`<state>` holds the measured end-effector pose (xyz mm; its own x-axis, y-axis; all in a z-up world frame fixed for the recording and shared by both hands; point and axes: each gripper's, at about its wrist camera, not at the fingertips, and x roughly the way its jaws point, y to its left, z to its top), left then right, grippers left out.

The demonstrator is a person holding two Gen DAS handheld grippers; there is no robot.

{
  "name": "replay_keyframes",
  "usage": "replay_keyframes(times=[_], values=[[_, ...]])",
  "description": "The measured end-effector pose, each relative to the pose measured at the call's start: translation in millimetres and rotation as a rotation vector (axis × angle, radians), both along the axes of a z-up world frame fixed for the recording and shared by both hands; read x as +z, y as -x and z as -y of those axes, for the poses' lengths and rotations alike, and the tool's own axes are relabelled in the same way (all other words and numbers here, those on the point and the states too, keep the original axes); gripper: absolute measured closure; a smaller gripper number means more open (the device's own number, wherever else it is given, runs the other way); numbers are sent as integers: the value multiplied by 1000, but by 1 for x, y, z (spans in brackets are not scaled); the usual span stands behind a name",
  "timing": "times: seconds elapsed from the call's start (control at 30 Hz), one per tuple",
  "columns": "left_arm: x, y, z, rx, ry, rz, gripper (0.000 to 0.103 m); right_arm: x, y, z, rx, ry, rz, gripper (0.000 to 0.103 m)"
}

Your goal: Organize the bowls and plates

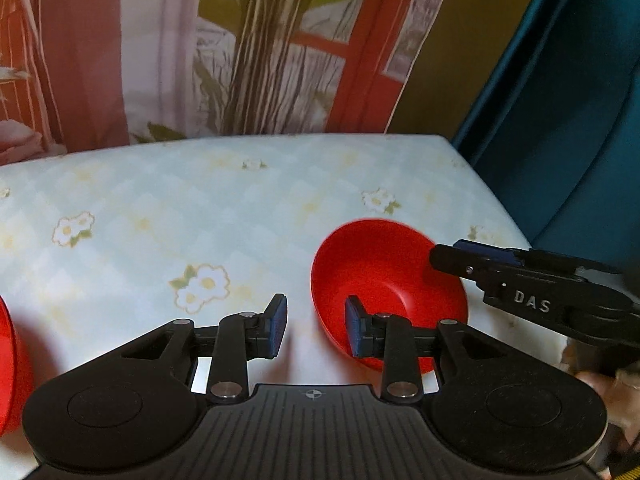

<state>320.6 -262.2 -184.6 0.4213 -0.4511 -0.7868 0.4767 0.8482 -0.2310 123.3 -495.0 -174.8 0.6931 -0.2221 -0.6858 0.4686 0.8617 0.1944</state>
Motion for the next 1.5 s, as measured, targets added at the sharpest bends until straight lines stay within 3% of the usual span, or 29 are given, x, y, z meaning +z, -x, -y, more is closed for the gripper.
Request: replay_keyframes(times=[0.2,0.37,0.43,0.7,1.1,1.5], values=[[-11,3,4,-12,-14,-19,71,-7,5,-4,14,-34,-11,77],[-14,6,7,-33,-12,-12,83,-9,7,-10,23,-48,-21,79],[-14,7,7,-37,-10,-9,83,-10,8,-12,25,-50,-26,86],[-1,12,-2,-32,-11,21,83,0,8,-23,38,-26,-20,87],[32,25,-53,13,8,72,83,28,-11,-59,99,17,-1,87],[58,25,-138,108,42,122,83,46,-58,-126,204,43,9,87]])
